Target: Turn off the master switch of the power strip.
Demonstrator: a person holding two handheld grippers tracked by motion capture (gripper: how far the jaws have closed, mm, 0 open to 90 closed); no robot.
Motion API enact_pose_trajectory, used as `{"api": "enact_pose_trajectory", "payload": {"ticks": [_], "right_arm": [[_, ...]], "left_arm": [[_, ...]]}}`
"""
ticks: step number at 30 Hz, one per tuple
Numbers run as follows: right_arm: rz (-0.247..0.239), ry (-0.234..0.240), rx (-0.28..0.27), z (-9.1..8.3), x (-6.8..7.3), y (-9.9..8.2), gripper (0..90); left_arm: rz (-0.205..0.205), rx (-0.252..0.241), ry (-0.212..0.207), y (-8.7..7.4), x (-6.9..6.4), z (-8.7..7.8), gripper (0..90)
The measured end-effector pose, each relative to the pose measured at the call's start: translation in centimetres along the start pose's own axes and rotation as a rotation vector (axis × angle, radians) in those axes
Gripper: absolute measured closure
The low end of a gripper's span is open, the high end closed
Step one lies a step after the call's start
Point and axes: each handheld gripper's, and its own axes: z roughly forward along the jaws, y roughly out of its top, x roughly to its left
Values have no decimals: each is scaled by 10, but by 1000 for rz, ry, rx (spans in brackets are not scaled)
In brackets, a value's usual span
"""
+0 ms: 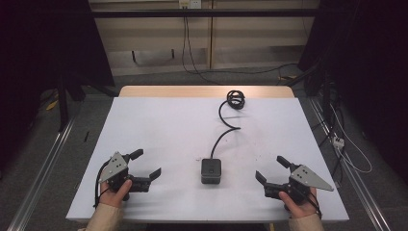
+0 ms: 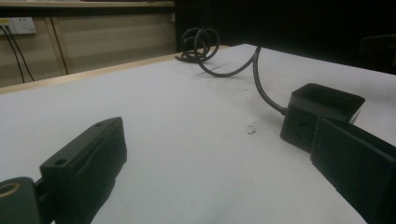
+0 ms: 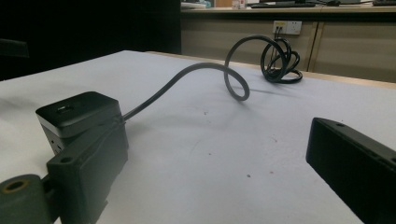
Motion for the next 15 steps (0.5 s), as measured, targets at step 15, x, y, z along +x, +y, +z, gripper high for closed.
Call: {"api": "enact_pose_trajectory", "payload": {"ticks": [15], "right_arm": [[-15, 43, 22, 17, 10, 5, 50]], "left_arm": [[1, -1, -3, 0, 1, 0, 35]]}}
